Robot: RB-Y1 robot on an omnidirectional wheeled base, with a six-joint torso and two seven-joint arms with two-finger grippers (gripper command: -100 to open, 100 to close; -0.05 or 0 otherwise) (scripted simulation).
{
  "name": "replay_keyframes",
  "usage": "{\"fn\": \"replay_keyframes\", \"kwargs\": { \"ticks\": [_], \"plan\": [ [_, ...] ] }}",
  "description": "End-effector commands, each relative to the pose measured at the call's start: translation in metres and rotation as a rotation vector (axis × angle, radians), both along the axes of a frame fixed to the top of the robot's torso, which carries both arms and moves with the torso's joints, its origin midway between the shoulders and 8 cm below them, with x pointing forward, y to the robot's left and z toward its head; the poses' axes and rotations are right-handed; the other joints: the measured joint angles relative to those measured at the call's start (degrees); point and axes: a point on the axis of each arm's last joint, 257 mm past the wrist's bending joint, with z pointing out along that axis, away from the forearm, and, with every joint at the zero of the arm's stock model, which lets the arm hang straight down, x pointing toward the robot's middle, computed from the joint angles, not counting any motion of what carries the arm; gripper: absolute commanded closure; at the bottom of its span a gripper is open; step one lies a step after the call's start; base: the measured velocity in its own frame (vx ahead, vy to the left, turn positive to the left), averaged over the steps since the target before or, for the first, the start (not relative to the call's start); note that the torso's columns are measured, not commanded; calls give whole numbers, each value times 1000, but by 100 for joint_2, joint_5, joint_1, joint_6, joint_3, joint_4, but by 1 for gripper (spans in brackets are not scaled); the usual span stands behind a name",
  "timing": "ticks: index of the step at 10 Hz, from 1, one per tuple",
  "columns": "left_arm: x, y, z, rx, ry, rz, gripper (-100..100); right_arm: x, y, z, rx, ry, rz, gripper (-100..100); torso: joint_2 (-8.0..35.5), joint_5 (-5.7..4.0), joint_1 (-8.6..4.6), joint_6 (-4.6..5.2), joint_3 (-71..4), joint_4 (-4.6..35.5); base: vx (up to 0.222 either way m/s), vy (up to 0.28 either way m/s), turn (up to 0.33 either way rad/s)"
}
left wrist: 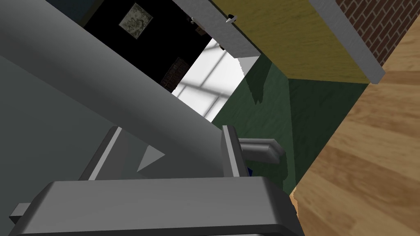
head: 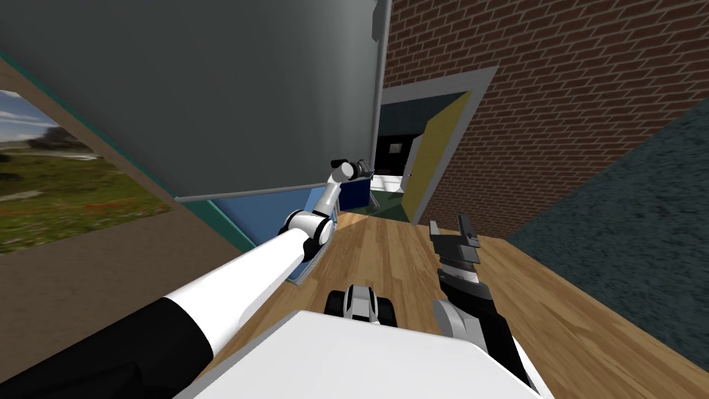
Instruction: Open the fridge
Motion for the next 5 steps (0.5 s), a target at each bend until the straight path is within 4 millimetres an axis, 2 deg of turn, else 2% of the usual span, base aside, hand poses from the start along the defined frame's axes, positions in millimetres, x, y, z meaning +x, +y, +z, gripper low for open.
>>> {"fn": "replay_keyframes", "kwargs": {
  "ticks": [1,2,3,4,5],
  "plan": [
    [15,6,-22,-1,41,28,100,0,0,0,0,0,0,0,-32,7,18,-6,-21,-19,24,-11,8],
    [17,7,-28,1,54,31,100,0,0,0,0,0,0,0,-54,10,30,-5,-39,-47,23,-4,-4],
    [15,6,-20,-6,40,26,100,0,0,0,0,0,0,0,-68,10,34,-5,-52,-65,0,0,0],
    [2,-22,-25,-3,48,-28,100,0,0,0,0,0,0,0,-69,10,31,-3,-54,-65,-144,84,-69],
    [2,-22,-25,-3,48,-28,100,0,0,0,0,0,0,0,-37,2,28,25,-36,-77,-209,118,-109]
  ]
}}
